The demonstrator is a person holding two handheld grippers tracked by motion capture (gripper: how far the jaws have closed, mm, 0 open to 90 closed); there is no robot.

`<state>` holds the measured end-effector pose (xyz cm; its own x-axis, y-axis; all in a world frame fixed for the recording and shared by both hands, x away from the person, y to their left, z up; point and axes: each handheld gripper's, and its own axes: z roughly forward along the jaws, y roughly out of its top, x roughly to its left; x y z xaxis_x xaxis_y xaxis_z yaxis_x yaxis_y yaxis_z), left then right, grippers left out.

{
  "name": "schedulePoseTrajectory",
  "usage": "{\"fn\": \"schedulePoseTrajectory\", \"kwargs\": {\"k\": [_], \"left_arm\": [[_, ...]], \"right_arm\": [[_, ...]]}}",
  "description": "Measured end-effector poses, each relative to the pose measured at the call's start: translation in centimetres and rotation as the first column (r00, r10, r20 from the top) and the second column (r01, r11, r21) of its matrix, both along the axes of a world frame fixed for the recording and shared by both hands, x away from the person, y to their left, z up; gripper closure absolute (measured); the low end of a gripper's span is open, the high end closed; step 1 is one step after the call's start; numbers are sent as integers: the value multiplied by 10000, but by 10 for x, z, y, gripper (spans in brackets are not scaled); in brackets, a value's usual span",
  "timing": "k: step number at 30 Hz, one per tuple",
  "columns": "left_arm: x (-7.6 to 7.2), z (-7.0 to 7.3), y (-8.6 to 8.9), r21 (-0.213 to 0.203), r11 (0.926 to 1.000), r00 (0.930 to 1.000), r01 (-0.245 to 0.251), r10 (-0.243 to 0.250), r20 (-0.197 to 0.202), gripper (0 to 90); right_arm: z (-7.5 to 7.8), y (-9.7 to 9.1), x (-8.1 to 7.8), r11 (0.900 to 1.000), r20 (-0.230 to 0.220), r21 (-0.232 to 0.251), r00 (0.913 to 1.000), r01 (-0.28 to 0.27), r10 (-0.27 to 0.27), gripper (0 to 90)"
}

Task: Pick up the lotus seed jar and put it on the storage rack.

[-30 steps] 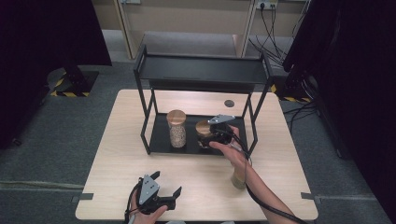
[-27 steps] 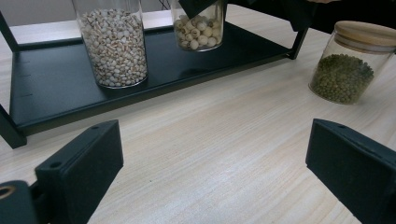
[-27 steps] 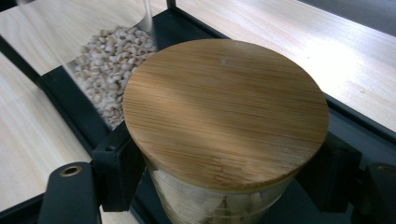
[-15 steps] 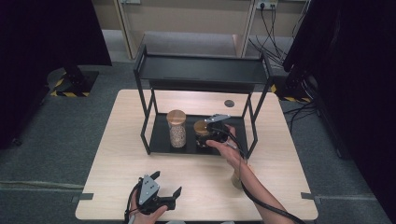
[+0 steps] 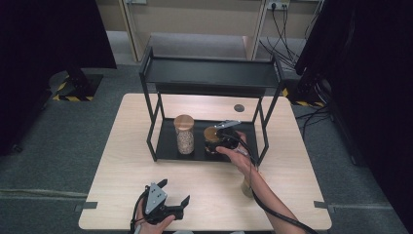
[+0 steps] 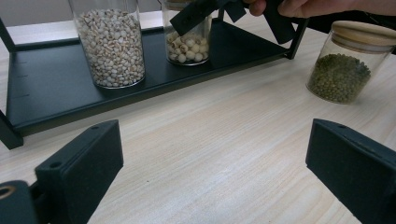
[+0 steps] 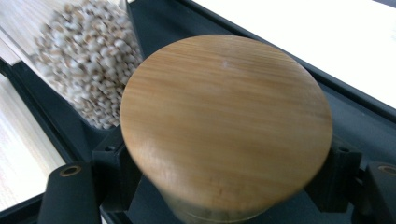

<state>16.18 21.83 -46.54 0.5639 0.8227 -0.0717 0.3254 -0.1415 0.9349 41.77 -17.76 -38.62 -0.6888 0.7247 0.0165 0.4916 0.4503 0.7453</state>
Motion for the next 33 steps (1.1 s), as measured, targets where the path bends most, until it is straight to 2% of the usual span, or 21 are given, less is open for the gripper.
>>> {"fn": "schedulePoseTrajectory", "kwargs": {"k": [4,7,13,20,29,33], "left_arm": [[0,0,0,-13,10000,10000,-9,8,-26,35],[0,0,0,-6,10000,10000,-1,1,-14,35],[0,0,-1,0,10000,10000,15,-15,-16,35],[0,0,-1,23,10000,10000,20,-20,-32,35],[0,-1,-1,41,10000,10000,-15,15,-37,35],[1,-1,-1,39,10000,10000,-7,7,-47,35]], "right_arm": [[0,1,-2,10000,22,-50,10000,58,-58,251],[4,2,0,9999,-320,-87,9994,137,-140,171],[10,9,-8,9983,-305,-474,9989,348,-363,83],[20,5,-17,9978,-283,-257,9976,617,-625,63],[25,-5,-30,9981,-205,275,9983,556,-550,48],[31,-13,-39,9975,-24,560,9991,421,-420,47]]}}
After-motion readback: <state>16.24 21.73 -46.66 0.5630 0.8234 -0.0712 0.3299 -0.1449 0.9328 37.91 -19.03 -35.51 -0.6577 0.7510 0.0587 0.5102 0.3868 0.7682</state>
